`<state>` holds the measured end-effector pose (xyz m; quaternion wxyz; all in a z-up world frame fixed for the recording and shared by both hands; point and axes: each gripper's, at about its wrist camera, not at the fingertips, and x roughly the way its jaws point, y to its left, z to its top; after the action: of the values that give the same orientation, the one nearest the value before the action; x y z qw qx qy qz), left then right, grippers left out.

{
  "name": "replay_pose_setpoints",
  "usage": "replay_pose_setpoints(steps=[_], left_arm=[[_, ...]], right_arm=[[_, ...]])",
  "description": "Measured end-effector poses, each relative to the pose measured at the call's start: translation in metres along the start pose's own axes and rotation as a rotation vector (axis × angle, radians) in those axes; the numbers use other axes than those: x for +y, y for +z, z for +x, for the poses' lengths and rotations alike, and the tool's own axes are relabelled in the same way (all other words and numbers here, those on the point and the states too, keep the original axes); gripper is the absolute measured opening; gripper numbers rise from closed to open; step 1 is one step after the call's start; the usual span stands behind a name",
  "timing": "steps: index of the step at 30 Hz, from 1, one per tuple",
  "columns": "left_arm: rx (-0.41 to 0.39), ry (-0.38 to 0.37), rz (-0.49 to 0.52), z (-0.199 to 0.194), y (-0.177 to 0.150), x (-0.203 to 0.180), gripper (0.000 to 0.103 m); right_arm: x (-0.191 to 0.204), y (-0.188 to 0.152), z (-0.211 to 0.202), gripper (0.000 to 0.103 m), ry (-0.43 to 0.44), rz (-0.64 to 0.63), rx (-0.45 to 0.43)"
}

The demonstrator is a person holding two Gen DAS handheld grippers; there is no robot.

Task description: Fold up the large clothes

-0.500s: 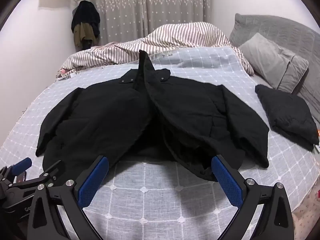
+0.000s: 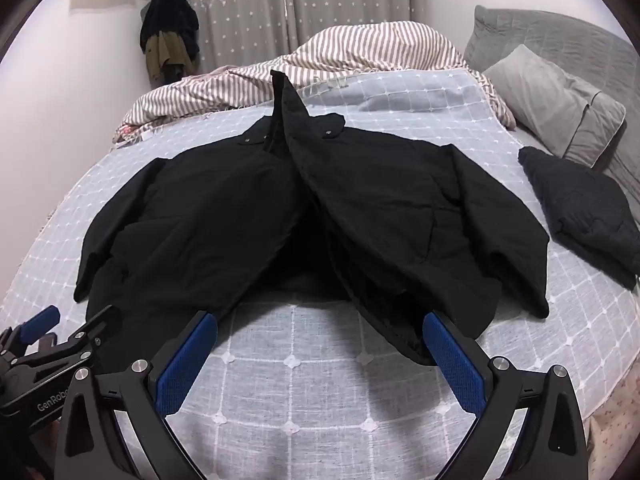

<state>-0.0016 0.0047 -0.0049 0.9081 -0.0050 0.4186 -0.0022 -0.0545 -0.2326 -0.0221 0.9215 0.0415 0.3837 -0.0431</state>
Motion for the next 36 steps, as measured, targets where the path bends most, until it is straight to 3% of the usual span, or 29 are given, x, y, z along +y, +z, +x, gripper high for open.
replay_pose_setpoints(steps=[36], left_arm=[[0.009,-0.020,-0.011,0.0005,0.0001,-0.0004,0.103]], right_arm=[[0.0001,-0.0069,0.0045,0.103,0.018,0.001,0.025]])
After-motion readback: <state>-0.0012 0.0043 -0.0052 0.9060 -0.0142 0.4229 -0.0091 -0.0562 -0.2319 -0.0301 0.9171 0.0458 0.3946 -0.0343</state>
